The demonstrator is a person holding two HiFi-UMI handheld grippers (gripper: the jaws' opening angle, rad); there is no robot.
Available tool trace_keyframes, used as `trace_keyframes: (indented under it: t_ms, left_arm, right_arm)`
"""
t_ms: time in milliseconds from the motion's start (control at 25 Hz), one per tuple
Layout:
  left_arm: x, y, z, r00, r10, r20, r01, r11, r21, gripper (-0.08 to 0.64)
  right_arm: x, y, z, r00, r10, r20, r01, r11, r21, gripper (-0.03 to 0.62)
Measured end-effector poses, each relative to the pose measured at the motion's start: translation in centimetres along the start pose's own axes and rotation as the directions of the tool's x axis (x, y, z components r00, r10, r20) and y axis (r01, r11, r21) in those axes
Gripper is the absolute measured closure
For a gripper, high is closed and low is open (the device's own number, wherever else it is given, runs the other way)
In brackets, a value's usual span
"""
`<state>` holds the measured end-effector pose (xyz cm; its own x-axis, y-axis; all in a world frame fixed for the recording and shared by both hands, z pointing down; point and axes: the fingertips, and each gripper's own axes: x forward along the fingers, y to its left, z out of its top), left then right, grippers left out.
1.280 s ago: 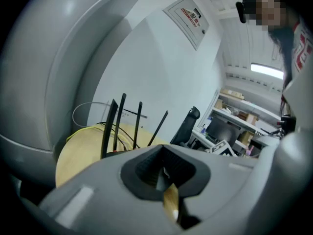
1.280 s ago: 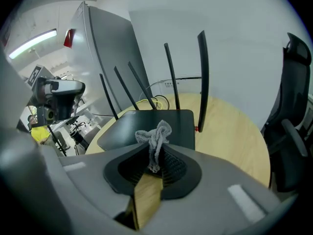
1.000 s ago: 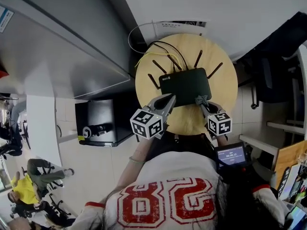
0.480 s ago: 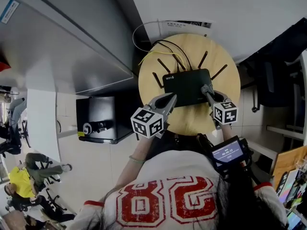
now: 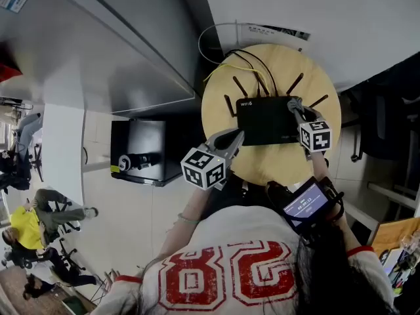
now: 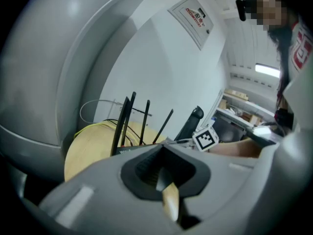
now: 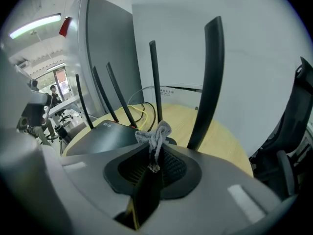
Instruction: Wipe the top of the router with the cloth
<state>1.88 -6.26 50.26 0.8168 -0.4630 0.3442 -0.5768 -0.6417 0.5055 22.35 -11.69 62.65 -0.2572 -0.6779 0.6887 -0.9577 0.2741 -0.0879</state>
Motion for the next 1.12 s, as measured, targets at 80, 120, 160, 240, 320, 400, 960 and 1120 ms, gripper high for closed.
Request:
trace_keyframes:
  t_ms: [80, 120, 160, 240, 320, 400, 960, 1120]
  left_arm:
    - [-0.3, -0.2, -0.2, 1.000, 0.015, 0.005, -0.015, 1.000, 0.001, 0.558]
    - [-0.4, -0.3, -0.3, 1.000, 0.021, 0.008, -0.021, 1.000, 0.002, 0.558]
    - [-0.5, -0.3, -0.3, 1.000, 0.027, 0.011, -0.027, 1.000, 0.005, 0.558]
    - [-0.7, -0.1, -0.3, 0.999, 0.033, 0.013, -0.033, 0.999, 0.006, 0.558]
    - [-0.8, 0.4, -0.2, 0.999, 0.031, 0.010, -0.031, 1.000, -0.002, 0.558]
    - [-0.7, 0.7, 0.0, 1.000, 0.023, 0.007, -0.023, 1.000, -0.005, 0.558]
    - [2.2, -1.1, 0.0, 0.994, -0.096, -0.043, 0.097, 0.995, 0.031, 0.558]
    - [2.9, -2.1, -0.2, 0.989, -0.137, -0.060, 0.140, 0.989, 0.045, 0.558]
  right_arm:
    - [0.1, -0.5, -0.3, 1.000, -0.018, -0.007, 0.018, 0.999, -0.041, 0.535]
    - [0.1, -0.6, -0.5, 1.000, -0.025, -0.009, 0.025, 0.998, -0.062, 0.535]
    - [0.0, -0.7, -0.7, 1.000, -0.030, -0.007, 0.029, 0.997, -0.072, 0.535]
    - [-0.2, -0.6, -0.8, 0.999, -0.033, -0.001, 0.033, 0.998, -0.059, 0.534]
    - [-0.4, -0.3, -1.1, 0.999, -0.037, -0.006, 0.037, 0.999, -0.039, 0.535]
    - [-0.8, 0.1, -1.5, 0.999, -0.038, -0.009, 0.037, 0.999, -0.017, 0.535]
    - [-5.9, 3.7, -7.6, 0.999, -0.050, 0.003, 0.048, 0.985, 0.163, 0.534]
    - [-7.0, 4.6, -9.0, 0.999, -0.053, -0.001, 0.052, 0.980, 0.191, 0.534]
